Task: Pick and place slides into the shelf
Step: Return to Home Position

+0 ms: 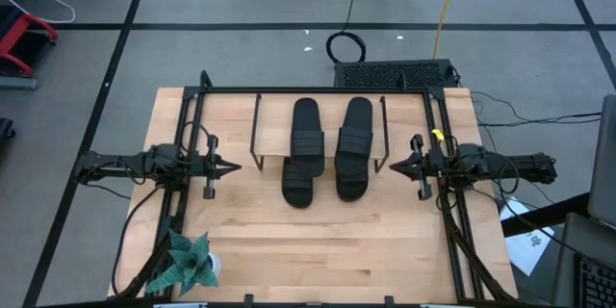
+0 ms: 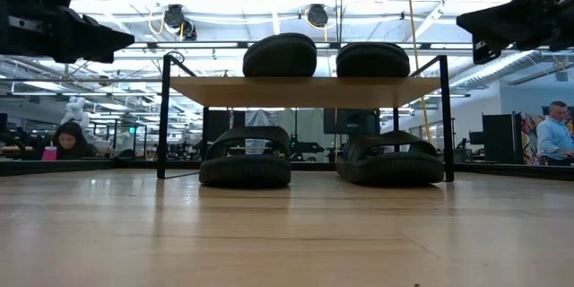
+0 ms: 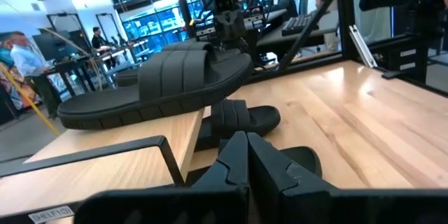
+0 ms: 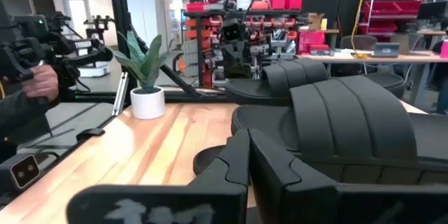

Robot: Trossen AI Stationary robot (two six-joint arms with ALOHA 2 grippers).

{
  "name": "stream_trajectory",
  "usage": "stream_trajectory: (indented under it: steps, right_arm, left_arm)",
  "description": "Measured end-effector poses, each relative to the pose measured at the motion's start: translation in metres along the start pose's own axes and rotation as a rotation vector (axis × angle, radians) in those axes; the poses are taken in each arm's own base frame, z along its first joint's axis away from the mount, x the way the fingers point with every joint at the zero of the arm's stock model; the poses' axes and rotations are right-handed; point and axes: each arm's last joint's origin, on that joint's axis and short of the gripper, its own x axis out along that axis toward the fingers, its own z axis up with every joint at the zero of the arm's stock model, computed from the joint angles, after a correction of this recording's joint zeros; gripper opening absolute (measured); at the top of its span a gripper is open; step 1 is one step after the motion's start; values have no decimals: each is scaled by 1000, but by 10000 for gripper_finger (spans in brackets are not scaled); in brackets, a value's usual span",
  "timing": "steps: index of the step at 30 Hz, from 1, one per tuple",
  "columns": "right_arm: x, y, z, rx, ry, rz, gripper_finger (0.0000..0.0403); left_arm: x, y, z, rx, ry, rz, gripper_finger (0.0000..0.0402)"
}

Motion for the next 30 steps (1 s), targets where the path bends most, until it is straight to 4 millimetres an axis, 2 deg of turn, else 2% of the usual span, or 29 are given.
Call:
stream_trajectory:
  steps: [4,9,22,30]
  right_arm:
    - [3,-1,-12,-7,-10,-21,0]
    - [3,-1,-8,10,-58,-22,0]
    - [3,-1,-8,-44,-52,-23,0]
    - [3,-1,-8,10,-62,-19,0]
  left_arm:
    - [0,0,0,-14,3,13,0]
    - [0,1,0,-6,6,35,0]
    - [0,1,0,-25,7,37,0]
    - [0,1,0,-66,7,38,7]
